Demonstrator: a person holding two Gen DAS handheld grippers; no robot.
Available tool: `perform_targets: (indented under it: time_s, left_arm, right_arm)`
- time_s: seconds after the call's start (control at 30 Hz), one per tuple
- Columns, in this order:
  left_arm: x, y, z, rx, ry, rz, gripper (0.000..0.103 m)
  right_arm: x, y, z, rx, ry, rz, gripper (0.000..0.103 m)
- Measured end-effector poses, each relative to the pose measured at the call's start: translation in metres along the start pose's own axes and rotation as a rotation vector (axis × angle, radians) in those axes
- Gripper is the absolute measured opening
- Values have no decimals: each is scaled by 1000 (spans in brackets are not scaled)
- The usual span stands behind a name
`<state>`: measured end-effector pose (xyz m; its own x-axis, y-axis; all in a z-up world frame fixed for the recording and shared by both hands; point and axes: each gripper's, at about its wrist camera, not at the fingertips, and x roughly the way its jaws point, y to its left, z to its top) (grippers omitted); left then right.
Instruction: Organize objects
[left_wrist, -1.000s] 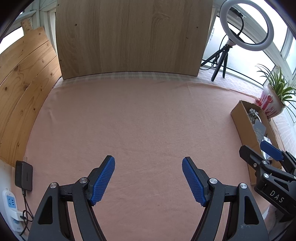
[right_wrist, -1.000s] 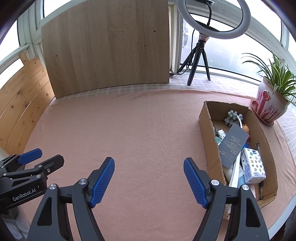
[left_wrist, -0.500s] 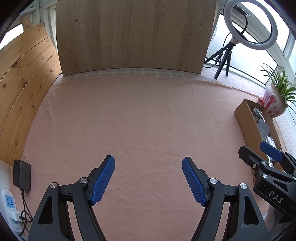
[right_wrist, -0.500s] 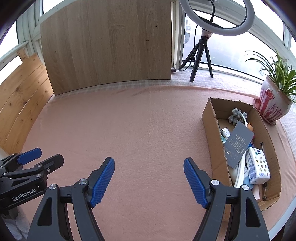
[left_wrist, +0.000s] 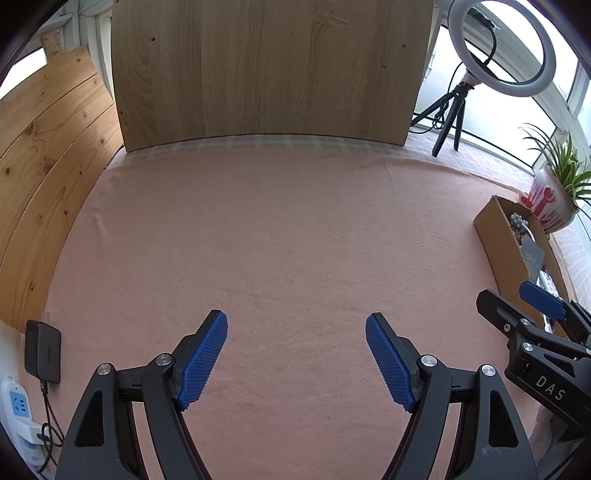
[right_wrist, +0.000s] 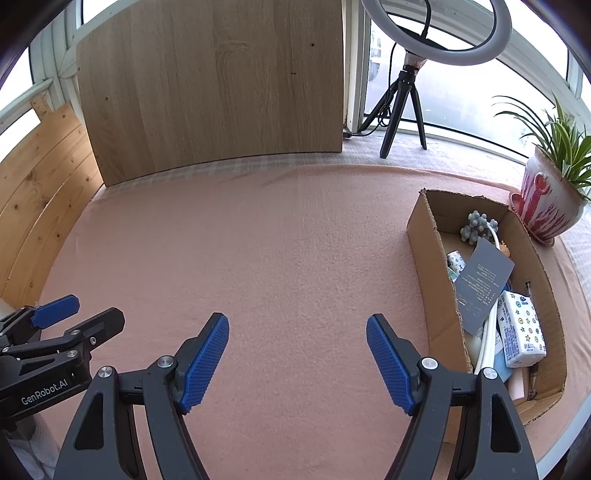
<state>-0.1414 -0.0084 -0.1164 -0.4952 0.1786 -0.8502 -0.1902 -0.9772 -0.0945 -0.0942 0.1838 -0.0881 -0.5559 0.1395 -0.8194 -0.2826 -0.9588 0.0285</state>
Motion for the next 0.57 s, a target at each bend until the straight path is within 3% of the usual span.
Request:
perform_targets:
  time_s: [0.57]
  left_arm:
    - [11, 7, -4, -42, 20, -1, 80]
  right_arm:
    - [9, 3, -3, -5, 17, 1, 74]
